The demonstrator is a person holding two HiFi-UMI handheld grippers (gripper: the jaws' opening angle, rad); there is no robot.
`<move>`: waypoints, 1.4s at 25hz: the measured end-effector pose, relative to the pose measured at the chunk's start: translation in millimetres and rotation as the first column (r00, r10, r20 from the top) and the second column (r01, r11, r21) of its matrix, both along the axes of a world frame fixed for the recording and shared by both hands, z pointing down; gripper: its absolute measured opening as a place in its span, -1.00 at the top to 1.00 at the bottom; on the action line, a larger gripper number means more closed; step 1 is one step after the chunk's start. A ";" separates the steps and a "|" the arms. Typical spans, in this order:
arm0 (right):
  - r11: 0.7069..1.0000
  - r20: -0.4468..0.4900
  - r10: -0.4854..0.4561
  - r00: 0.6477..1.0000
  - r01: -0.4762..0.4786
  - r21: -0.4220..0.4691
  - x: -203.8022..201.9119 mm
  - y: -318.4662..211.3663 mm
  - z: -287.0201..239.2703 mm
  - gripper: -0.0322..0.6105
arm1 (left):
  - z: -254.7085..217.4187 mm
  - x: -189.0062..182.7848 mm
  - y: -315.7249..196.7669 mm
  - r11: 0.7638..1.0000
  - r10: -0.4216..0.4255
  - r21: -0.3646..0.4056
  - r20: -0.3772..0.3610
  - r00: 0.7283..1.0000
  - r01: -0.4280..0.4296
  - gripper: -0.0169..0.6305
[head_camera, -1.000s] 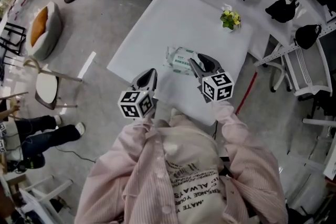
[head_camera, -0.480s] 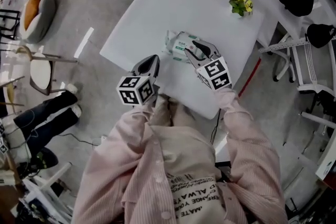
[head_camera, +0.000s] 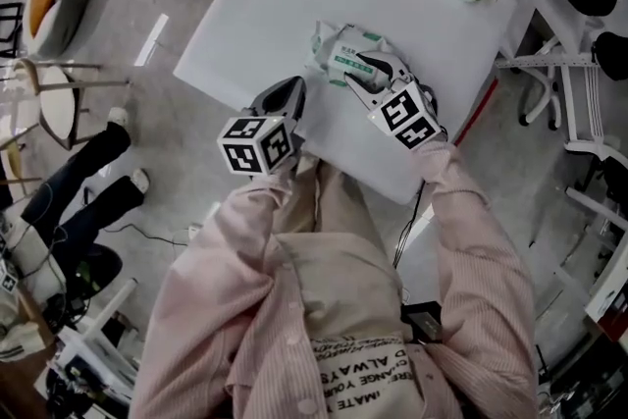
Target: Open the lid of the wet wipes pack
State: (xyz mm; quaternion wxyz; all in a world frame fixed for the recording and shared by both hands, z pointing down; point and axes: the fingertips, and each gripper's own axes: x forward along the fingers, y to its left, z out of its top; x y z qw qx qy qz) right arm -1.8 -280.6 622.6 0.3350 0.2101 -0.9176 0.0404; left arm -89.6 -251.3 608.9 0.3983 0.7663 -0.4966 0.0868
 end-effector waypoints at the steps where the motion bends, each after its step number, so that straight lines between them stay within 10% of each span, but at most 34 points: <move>1: 1.000 -0.018 -0.014 1.000 0.014 0.002 -0.6 1.4 3.7 0.49 | 2.2 0.2 0.4 1.000 0.003 -0.005 -0.003 1.000 -0.003 0.95; 18: 0.997 -0.175 -0.048 0.983 0.057 0.047 1.2 -1.5 26.3 0.52 | 14.9 4.6 1.5 0.999 0.039 -0.028 -0.021 0.999 -0.039 0.95; 35: 0.979 -0.036 0.011 0.999 -0.018 -0.205 4.6 -5.7 18.7 0.62 | 9.2 11.3 0.4 0.996 0.086 -0.011 -0.015 0.996 -0.086 0.95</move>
